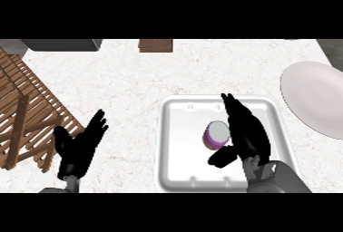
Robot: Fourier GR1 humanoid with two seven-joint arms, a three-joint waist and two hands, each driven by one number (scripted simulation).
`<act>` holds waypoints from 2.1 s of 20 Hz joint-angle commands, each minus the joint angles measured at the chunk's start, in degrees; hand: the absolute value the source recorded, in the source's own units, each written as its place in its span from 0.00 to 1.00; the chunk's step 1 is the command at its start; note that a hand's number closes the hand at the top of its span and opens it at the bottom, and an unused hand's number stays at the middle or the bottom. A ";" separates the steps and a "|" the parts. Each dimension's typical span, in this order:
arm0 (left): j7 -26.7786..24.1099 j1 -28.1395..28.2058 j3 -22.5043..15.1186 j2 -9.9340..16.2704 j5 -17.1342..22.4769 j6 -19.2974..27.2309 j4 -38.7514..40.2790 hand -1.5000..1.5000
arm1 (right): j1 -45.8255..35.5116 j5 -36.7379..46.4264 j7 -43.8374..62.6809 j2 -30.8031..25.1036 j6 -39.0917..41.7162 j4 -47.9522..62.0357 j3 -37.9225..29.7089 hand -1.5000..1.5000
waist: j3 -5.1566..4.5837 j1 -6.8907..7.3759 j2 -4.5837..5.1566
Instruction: Pick the can from the tray and place it in the plate
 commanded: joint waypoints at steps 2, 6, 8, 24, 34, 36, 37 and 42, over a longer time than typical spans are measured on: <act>3.23 -0.13 0.70 -0.31 -0.65 -0.76 -0.50 0.50 | -3.08 -0.03 -4.77 2.67 2.47 7.78 -4.97 0.00 | -0.13 0.13 0.17; -3.29 2.19 1.51 -0.99 -1.61 -3.44 3.25 0.50 | 0.29 4.11 -5.45 6.31 1.26 9.46 -1.84 0.00 | -0.14 0.04 0.17; -1.94 -0.20 1.09 -2.85 -3.43 -1.43 3.80 0.50 | 2.79 5.88 -5.17 6.43 2.06 7.50 -1.52 0.00 | -0.14 -0.14 0.14; -0.08 1.55 4.23 -1.66 -1.46 -4.77 1.04 0.50 | -0.03 16.83 -16.97 5.12 -6.81 5.97 -3.08 1.00 | -0.11 -0.13 0.00; 0.89 -1.68 0.67 -3.43 -4.21 -3.72 0.53 0.50 | -22.90 38.04 15.10 4.81 -23.20 30.90 -25.56 1.00 | -0.22 4.73 2.00; 0.44 -2.22 0.90 -3.60 -3.87 -4.08 1.21 0.50 | -26.10 42.50 18.76 5.71 -25.84 33.49 -27.19 1.00 | -0.24 4.95 2.03; 0.62 -1.70 0.69 -3.78 -3.53 -4.37 1.04 0.50 | -27.75 43.36 19.36 5.53 -27.25 34.47 -29.09 1.00 | -0.19 5.46 2.13; 0.71 -1.97 0.15 -3.95 -4.47 -3.92 1.59 0.50 | -29.61 52.73 24.23 7.03 -35.33 35.98 -34.35 1.00 | -0.12 4.03 1.71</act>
